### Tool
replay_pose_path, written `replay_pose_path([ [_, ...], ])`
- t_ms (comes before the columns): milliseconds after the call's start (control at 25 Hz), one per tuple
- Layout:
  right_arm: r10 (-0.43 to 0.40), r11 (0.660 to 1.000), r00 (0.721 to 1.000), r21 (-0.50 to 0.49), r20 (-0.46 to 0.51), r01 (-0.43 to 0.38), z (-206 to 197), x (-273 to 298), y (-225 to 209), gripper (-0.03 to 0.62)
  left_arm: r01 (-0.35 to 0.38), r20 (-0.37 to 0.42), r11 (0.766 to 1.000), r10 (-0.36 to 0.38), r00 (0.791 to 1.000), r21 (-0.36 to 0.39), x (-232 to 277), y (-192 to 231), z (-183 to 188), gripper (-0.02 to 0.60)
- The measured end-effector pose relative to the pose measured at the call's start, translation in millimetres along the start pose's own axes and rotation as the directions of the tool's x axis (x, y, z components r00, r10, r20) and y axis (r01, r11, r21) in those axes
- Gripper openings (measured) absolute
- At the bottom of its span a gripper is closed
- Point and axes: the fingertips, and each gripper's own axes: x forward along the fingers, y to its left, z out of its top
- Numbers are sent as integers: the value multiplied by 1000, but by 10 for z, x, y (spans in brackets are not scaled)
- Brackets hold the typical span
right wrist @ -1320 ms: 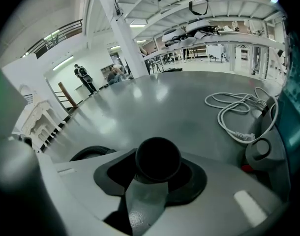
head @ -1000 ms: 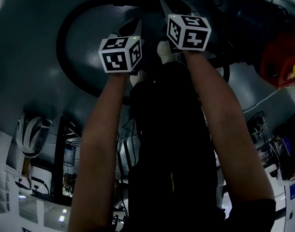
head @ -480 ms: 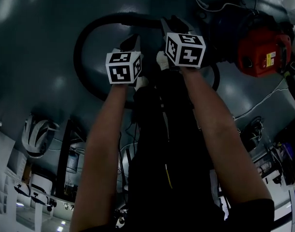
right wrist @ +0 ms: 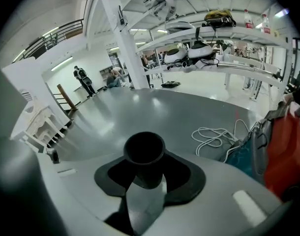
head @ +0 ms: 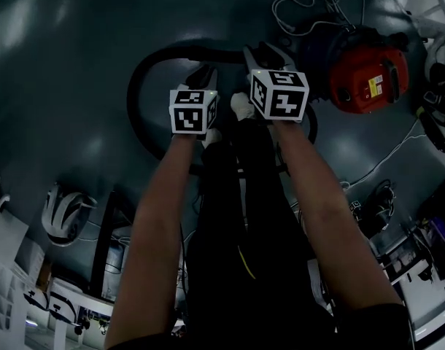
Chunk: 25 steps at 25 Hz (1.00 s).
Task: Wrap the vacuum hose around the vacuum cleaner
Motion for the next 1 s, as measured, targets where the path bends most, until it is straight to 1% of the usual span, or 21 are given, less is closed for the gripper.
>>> replay_pose_path([
  [320, 17, 1000, 1000, 5, 25, -18, 585, -645, -33, 143, -13, -12, 998, 14, 1000, 58, -286, -209, 232, 134],
  [480, 21, 1000, 1000, 4, 14, -21, 762, -897, -39, 143, -27, 9, 996, 26, 1000, 84, -376, -257, 391, 167],
  [560, 25, 1000, 1000, 2, 2, -25, 808, -975, -64, 143, -30, 26, 993, 27, 999, 114, -401, -314, 523, 188],
  [600, 28, 1000, 1000, 0, -3, -28, 828, -1010, -76, 143, -26, 29, 990, 22, 999, 141, -417, -360, 594, 203],
  [680, 33, 999, 999, 0, -10, -33, 873, -1080, -90, 143, 3, 26, 978, -9, 1000, 208, -446, -487, 732, 221],
  [800, 44, 999, 999, -2, -13, -44, 977, -1175, -91, 144, 78, 9, 949, -85, 996, 305, -479, -726, 914, 247],
  [880, 50, 999, 999, -9, -16, -50, 1059, -1229, -102, 144, 104, 0, 931, -111, 994, 349, -489, -868, 1016, 267],
  [1000, 58, 998, 998, -25, -21, -58, 1192, -1298, -125, 144, 122, -27, 912, -121, 992, 392, -451, -1024, 1104, 292],
])
